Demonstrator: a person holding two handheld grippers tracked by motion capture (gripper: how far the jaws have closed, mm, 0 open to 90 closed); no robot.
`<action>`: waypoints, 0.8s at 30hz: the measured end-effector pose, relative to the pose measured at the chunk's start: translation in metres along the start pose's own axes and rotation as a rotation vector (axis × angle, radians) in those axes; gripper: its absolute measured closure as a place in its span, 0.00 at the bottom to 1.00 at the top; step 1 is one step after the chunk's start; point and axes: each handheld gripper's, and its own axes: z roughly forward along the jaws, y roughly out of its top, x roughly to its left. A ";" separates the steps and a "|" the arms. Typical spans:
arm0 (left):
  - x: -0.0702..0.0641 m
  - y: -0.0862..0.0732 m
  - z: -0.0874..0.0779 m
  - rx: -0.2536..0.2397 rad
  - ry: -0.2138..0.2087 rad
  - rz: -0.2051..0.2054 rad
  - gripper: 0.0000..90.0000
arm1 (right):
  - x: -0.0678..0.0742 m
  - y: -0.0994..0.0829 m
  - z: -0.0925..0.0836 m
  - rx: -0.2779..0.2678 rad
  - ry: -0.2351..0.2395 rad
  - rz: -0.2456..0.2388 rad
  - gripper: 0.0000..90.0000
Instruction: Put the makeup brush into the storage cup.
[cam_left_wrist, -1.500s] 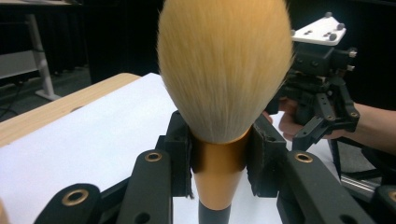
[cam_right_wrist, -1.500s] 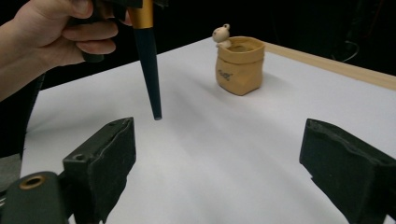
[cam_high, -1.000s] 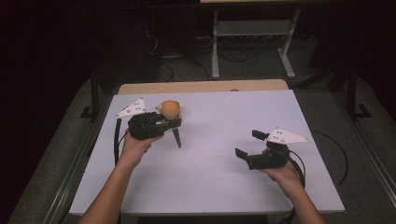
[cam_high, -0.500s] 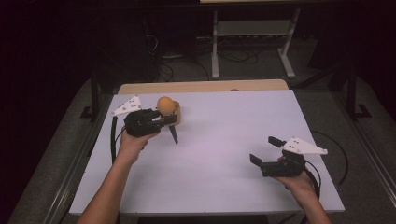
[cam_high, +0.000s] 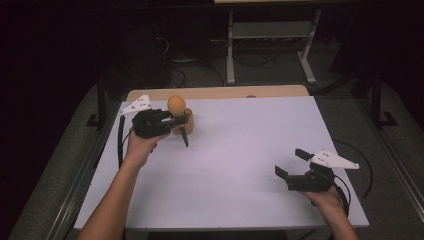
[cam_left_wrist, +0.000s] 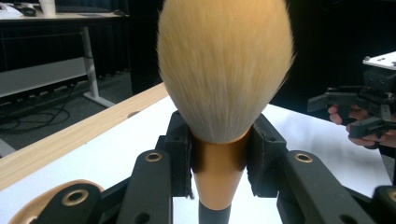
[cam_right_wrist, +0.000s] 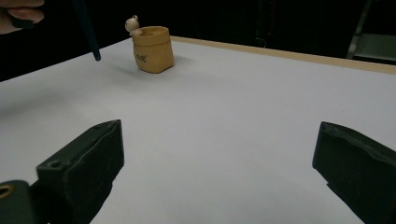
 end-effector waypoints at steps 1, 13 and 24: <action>0.001 0.001 0.001 -0.002 0.002 -0.004 0.73 | 0.000 0.000 0.000 0.000 0.000 0.000 0.02; 0.013 0.007 0.007 0.002 0.017 -0.014 0.73 | 0.000 -0.001 0.002 0.005 0.005 0.008 0.02; 0.026 0.018 0.008 0.006 0.050 -0.011 0.73 | 0.000 -0.001 0.001 0.001 0.003 0.009 0.02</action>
